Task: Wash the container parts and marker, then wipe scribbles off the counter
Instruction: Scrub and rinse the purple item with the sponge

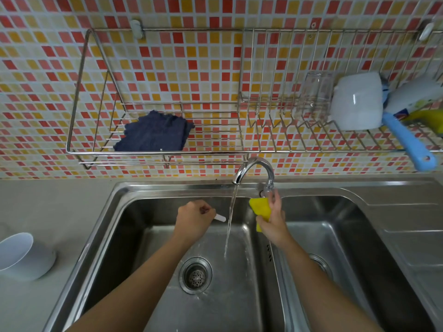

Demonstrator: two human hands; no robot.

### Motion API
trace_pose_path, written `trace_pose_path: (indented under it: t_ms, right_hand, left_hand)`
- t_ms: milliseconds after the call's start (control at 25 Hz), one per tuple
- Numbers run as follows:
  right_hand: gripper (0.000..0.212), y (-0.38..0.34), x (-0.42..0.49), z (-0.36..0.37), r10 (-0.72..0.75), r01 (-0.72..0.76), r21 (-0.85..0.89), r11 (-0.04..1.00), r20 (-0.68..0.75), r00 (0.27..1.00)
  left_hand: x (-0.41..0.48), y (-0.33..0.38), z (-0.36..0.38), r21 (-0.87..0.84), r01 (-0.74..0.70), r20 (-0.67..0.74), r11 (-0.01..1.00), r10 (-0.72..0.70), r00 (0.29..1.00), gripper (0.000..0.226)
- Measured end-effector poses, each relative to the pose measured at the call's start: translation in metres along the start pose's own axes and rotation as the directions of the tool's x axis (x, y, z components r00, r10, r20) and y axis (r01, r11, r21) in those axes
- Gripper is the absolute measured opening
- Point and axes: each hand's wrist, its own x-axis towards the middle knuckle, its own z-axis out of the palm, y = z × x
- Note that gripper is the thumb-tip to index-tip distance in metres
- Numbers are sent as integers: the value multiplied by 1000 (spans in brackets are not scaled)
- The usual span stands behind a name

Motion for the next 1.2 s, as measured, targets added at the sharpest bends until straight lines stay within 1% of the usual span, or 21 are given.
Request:
trace_pose_path:
  t_ms: [80,120,160,200,240,280,320,360,400,440,480,520,560,640,800,880,960,1040,1120,1160,1200]
  right_hand:
    - [90,0,6,-8,-30,30,26,999,-20,999]
    - [84,-2,7,-9,-49,50,94,994,-14,999]
    - [76,-5,6,-7,-30,33,213,976,-19,999]
    - [67,-7,3,-2,-6,11,391,920,-14,1000]
    - [60,-8,-3,7,25,-27,574,818,12,1000]
    - [51,-6,-10,19,64,-88,701,708,60,996]
    - [37,-7,-21,30,104,-146,745,651,103,989]
    - [24,-6,-31,39,135,-189,713,675,133,982]
    - [17,-8,-38,46,151,-221,625,749,163,975]
    - [17,-9,-43,50,162,-226,474,851,171,972]
    - [19,-10,-45,53,160,-208,302,930,176,971]
    - [25,-16,-47,52,142,-165,132,977,171,975]
    - [31,-23,-49,51,119,-117,-24,993,143,983]
    - [39,-43,-55,47,57,-35,-238,971,85,995]
    - [48,-82,-74,42,-139,154,-496,854,67,988]
    - [49,-96,-86,37,-203,188,-530,827,32,979]
    - [49,-108,-97,26,-257,199,-505,840,-47,965]
    - [44,-125,-108,10,-364,294,-399,869,-110,925]
    - [30,-161,-120,-12,-464,424,-236,874,-151,873]
    - [28,-183,-120,-22,-498,473,-164,865,-179,848]
    - [33,-208,-119,-32,-520,507,-119,854,-205,829]
  left_hand:
    - [-2,1,1,9,-11,14,1000,11,1000,14]
    - [-2,1,2,12,-13,18,1000,12,1000,13]
    - [-3,1,1,15,-14,18,1000,14,1000,13]
    - [-4,0,0,20,-14,19,1000,14,1000,13]
    - [-5,-3,-1,26,-13,19,1000,13,1000,13]
    - [-8,-6,-3,35,-12,20,999,12,1000,13]
    - [-10,-10,-5,52,-14,26,999,13,1000,13]
    - [-13,-13,-8,79,-20,32,997,18,999,13]
    - [-16,-17,-12,112,-29,37,993,25,999,13]
    - [-19,-20,-16,139,-40,41,990,35,999,13]
    - [-22,-22,-21,155,-51,42,987,45,998,13]
    - [-26,-23,-25,167,-61,41,984,55,998,13]
    - [-31,-23,-29,178,-72,35,981,66,997,14]
    - [-39,-22,-35,198,-90,29,976,86,996,15]
    - [-54,-18,-42,215,-178,73,960,166,984,17]
    - [-57,-18,-45,192,-199,65,961,190,980,17]
    - [-57,-18,-51,148,-179,54,973,173,983,14]
    - [-56,-19,-58,88,-129,64,988,124,990,11]
    - [-54,-22,-65,40,-100,67,994,97,993,11]
    - [-54,-23,-69,24,-103,62,994,102,993,12]
    - [-55,-22,-72,12,-116,55,993,115,992,12]
